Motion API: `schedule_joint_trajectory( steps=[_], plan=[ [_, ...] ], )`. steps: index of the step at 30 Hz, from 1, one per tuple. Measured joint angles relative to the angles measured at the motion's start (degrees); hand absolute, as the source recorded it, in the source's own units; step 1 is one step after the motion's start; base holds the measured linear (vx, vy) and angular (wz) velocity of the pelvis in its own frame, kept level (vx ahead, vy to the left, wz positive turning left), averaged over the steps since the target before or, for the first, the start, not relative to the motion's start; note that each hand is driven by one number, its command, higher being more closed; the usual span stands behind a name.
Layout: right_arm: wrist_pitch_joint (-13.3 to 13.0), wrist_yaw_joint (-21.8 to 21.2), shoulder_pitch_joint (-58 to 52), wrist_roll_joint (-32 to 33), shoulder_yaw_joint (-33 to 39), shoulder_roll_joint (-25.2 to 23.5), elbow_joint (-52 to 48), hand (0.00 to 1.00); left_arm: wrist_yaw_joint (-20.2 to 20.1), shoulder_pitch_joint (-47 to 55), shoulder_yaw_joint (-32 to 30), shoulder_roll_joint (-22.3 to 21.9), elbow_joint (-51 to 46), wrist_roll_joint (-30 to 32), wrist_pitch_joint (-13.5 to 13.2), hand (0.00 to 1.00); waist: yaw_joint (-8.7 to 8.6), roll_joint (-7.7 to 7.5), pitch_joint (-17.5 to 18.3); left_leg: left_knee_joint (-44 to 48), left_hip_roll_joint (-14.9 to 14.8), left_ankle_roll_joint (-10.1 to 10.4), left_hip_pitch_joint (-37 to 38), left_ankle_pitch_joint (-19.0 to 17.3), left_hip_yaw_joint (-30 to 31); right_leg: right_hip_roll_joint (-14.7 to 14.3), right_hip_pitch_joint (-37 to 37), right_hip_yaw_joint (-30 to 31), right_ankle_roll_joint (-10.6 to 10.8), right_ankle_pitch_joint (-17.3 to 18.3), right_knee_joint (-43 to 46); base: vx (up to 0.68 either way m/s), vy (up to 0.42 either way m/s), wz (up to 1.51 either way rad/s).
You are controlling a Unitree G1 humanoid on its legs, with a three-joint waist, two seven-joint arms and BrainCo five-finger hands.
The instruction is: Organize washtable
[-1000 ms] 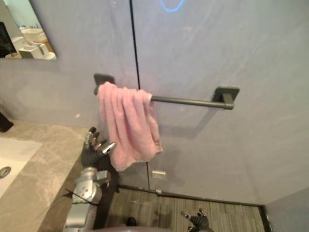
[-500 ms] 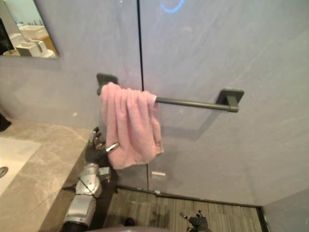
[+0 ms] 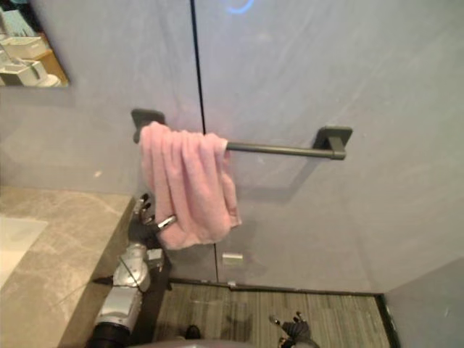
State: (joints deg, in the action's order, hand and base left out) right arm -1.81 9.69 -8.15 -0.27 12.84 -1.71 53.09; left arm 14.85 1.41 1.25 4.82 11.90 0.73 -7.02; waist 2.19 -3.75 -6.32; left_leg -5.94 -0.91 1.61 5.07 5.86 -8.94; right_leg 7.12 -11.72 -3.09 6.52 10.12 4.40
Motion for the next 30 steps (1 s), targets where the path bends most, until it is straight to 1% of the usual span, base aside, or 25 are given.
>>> schedule_joint_trajectory(
  steps=[4, 5, 8, 9, 11, 15, 17, 21, 22, 24, 26, 27, 29, 30],
  plan=[
    [0.0, 0.1, -0.1, -0.1, 0.0, 0.0, -0.1, 0.00, 0.0, -0.3, 1.1, 0.7, 1.1, -0.5, -0.3, 0.00, 0.05, -0.33, 0.0, 0.0, 0.5, 0.0, -0.3, 0.0, 0.0, 0.3, 0.0, 0.5, 0.0, 0.1, -0.5, 0.00, 0.013, 0.03],
    [0.0, 0.1, -0.1, -0.1, -0.3, 0.0, -0.3, 0.00, 0.0, -0.3, 1.2, 0.7, 1.7, -0.7, -0.3, 1.00, 0.04, -0.31, 0.0, 0.0, 0.7, 0.0, -0.3, 0.0, 0.0, 0.5, 0.0, 0.6, 0.0, 0.1, -0.5, 0.00, 0.000, 0.00],
    [0.2, 0.1, -0.2, -0.1, -0.9, 0.0, -3.6, 0.00, 0.0, -0.4, 1.8, 1.7, 3.0, -1.3, -0.3, 1.00, 0.01, -0.16, 0.0, 0.0, 1.1, -0.1, -0.5, -0.1, -0.2, 0.9, 0.4, 1.1, 0.1, 0.1, -0.5, 0.01, 0.007, -0.07],
    [0.2, 0.1, -0.2, -0.1, -1.6, 0.1, -6.5, 0.00, -0.5, -0.7, 2.6, 2.8, 4.0, -1.6, -0.3, 1.00, -0.10, -0.21, 0.0, 0.0, 1.1, -0.2, -0.6, -0.1, -0.8, 0.9, 0.8, 1.9, -0.1, 0.0, -0.5, 0.02, 0.007, -0.25],
    [-0.2, 0.2, 0.0, -0.2, -2.2, 0.3, -12.2, 0.00, -1.3, -1.8, 3.4, 4.4, 4.7, -2.5, -0.1, 1.00, -1.53, -0.46, 0.0, 0.0, 1.2, -0.4, -0.6, -0.3, -1.3, 0.9, 1.2, 2.6, -0.3, -0.4, -0.5, 0.03, 0.002, -0.19],
    [-0.6, 0.2, -0.3, -0.3, -2.0, 1.3, -21.1, 0.00, -2.0, -3.8, 3.0, 5.6, 4.9, -2.9, -0.1, 1.00, -1.80, -0.67, 0.0, 0.1, 1.3, -0.9, -0.6, -0.2, -2.8, 0.8, 2.0, 4.4, -0.7, -1.0, -0.5, 0.04, 0.000, -0.23],
    [-0.8, 0.3, -0.9, -0.3, -1.9, 2.4, -27.2, 0.00, -2.3, -3.6, 3.1, 6.7, 5.0, -3.0, -0.1, 1.00, -2.01, -0.64, 0.0, 0.3, 1.1, -0.9, -0.5, -0.2, -3.0, 0.6, 2.0, 4.9, -0.7, -1.2, -0.5, 0.04, -0.031, -0.07],
    [-2.5, 0.3, -0.6, -0.5, -2.0, 2.8, -35.5, 0.00, -2.2, -3.5, 2.3, 7.3, 4.9, -3.8, -0.1, 1.00, -2.73, -0.40, 0.0, 0.1, 0.3, -0.8, -0.2, -0.2, -3.5, -0.1, 2.1, 5.6, -1.3, -2.1, -0.5, -0.03, -0.040, -0.11],
    [-2.9, 0.2, -0.5, -0.9, -2.1, 3.2, -37.7, 0.00, -2.2, -3.4, 1.4, 7.3, 4.9, -4.2, -0.2, 1.00, -2.79, -0.11, 0.0, 0.1, -0.2, -0.7, -0.3, -0.3, -4.2, -0.6, 2.9, 6.6, -1.4, -2.7, -0.3, -0.09, -0.021, -0.32],
    [-3.6, 0.1, -0.6, -1.0, -2.2, 4.3, -40.7, 0.00, -2.2, -3.4, 0.5, 7.4, 4.9, -4.6, -0.1, 1.00, -3.28, -0.02, -0.1, 0.0, -0.4, -0.3, -0.4, -0.6, -4.8, -0.7, 3.3, 7.0, -1.4, -2.7, -0.3, -0.09, -0.021, -0.24],
    [-4.0, -0.1, -1.0, -1.0, -3.1, 6.6, -42.6, 0.00, -2.2, -3.4, 0.4, 7.7, 3.9, -4.6, -0.2, 1.00, -4.44, 0.29, -0.1, 0.0, -0.8, 0.0, -0.5, -0.6, -4.7, -0.9, 4.0, 7.5, -1.5, -2.7, 0.2, -0.09, -0.026, -0.11],
    [-4.1, -0.2, -1.0, -1.0, -3.7, 7.1, -43.3, 0.00, -2.2, -3.4, 0.4, 7.9, 3.7, -4.6, -0.2, 1.00, -4.54, 0.42, -0.2, 0.0, -0.9, 0.0, -0.6, -0.6, -4.7, -0.9, 4.2, 7.7, -1.5, -2.7, 0.4, -0.10, -0.018, -0.16],
    [-4.2, -1.3, -1.3, -0.9, -5.1, 8.7, -45.5, 0.00, -2.3, -3.4, 0.6, 8.0, 3.2, -4.6, -0.2, 1.00, -5.04, 0.67, -0.2, 0.0, -0.9, 0.1, -0.7, -0.5, -4.6, -1.0, 4.7, 8.1, -1.8, -2.5, 0.5, -0.08, -0.015, -0.14],
    [-4.5, -2.5, -1.3, -0.8, -6.5, 10.1, -46.9, 0.00, -2.4, -3.5, 0.6, 8.0, 2.5, -4.6, -0.2, 1.00, -5.21, 0.71, -0.2, 0.0, -0.9, 0.3, -1.0, -0.3, -4.2, -1.1, 5.0, 8.1, -1.9, -2.4, 0.5, -0.06, -0.020, -0.05]
  ],
)
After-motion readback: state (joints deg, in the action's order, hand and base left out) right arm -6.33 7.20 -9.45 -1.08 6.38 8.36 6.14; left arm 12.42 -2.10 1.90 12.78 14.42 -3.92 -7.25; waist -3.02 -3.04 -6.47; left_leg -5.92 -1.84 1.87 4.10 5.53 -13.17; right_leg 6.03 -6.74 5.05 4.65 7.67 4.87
